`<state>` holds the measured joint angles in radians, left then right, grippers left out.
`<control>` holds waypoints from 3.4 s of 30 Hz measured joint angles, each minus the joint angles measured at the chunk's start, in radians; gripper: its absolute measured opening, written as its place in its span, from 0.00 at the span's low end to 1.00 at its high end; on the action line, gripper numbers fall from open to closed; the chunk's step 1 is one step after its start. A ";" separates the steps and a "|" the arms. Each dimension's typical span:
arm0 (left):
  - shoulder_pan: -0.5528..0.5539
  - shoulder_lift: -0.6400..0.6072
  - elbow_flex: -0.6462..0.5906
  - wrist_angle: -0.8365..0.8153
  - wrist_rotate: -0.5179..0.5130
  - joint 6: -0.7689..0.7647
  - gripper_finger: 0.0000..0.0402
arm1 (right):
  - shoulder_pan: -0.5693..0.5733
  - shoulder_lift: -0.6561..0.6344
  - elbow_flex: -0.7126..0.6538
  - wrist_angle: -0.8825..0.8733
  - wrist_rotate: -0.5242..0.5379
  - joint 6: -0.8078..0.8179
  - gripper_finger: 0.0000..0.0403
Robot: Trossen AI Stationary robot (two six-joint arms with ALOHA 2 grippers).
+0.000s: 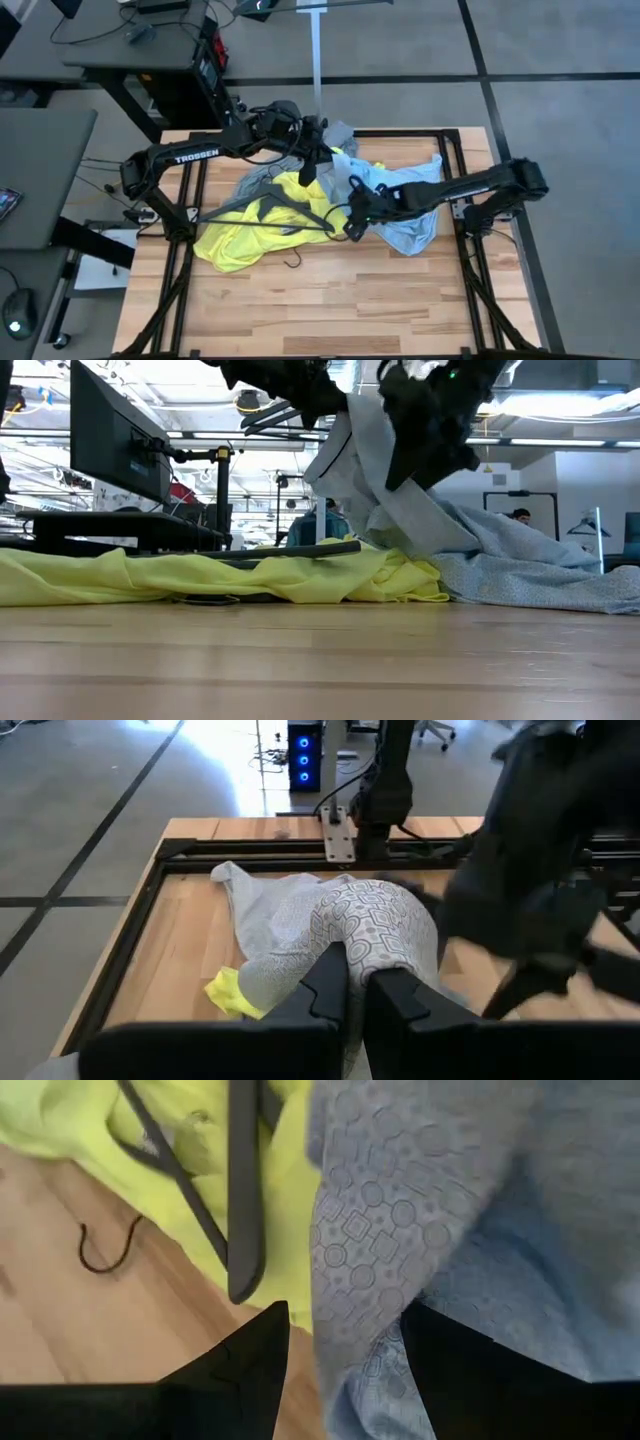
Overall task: Hang clothes
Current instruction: Hang the blue shirt on the black hanger
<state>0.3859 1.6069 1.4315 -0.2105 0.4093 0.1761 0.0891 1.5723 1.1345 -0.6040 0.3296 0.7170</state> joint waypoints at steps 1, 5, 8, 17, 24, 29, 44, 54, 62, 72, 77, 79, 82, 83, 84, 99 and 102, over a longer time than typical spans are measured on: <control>0.000 -0.002 0.000 -0.005 0.007 0.000 0.00 | -0.016 0.012 0.000 0.004 -0.001 0.000 0.44; -0.005 -0.015 0.000 -0.030 0.007 0.001 0.00 | -0.079 0.021 0.000 -0.007 -0.045 0.013 0.25; -0.004 -0.049 0.000 -0.053 -0.010 0.027 0.00 | -0.088 -0.011 0.032 -0.089 -0.093 -0.015 0.05; -0.001 -0.179 0.000 -0.171 -0.205 0.028 0.00 | -0.189 -0.182 0.445 -0.566 -0.251 -0.253 0.00; -0.028 -0.198 0.000 -0.408 -0.256 -0.186 0.00 | -0.408 -0.261 0.573 -0.655 -0.300 -0.403 0.00; -0.052 -0.186 -0.068 -0.471 -0.349 -0.316 0.00 | -0.571 -0.242 0.469 -0.570 -0.340 -0.515 0.00; 0.012 -0.114 -0.136 -0.470 -0.377 -0.366 0.00 | -0.666 -0.226 0.458 -0.433 -0.521 -0.569 0.31; 0.101 -0.115 -0.152 -0.557 -0.366 -0.238 0.00 | -0.308 -0.190 0.031 0.163 -0.525 -0.179 0.50; 0.111 -0.115 -0.159 -0.614 -0.340 -0.163 0.00 | -0.269 0.068 -0.141 0.561 -0.511 0.010 0.49; 0.111 -0.115 -0.159 -0.643 -0.339 -0.123 0.00 | -0.225 0.231 -0.140 0.713 -0.586 0.182 0.48; 0.111 -0.115 -0.159 -0.639 -0.340 -0.114 0.00 | -0.212 0.232 -0.139 0.675 -0.572 0.194 0.48; 0.111 -0.115 -0.159 -0.637 -0.340 -0.107 0.00 | -0.208 0.232 -0.139 0.674 -0.561 0.194 0.48; 0.111 -0.115 -0.159 -0.637 -0.340 -0.101 0.00 | -0.207 0.235 -0.139 0.679 -0.535 0.195 0.48; 0.111 -0.115 -0.159 -0.637 -0.339 -0.101 0.00 | -0.207 0.251 -0.139 0.703 -0.534 0.196 0.48; 0.111 -0.115 -0.159 -0.636 -0.338 -0.101 0.00 | -0.207 0.267 -0.138 0.734 -0.534 0.208 0.48; 0.110 -0.115 -0.159 -0.645 -0.329 -0.097 0.00 | -0.175 0.397 -0.134 0.967 -0.564 0.263 0.45; 0.110 -0.115 -0.159 -0.644 -0.328 -0.097 0.00 | -0.166 0.396 -0.134 0.945 -0.605 0.216 0.44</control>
<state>0.4958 1.4918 1.2720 -0.8547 0.0817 0.0788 -0.0771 1.9679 1.0006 0.3414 -0.2755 0.9328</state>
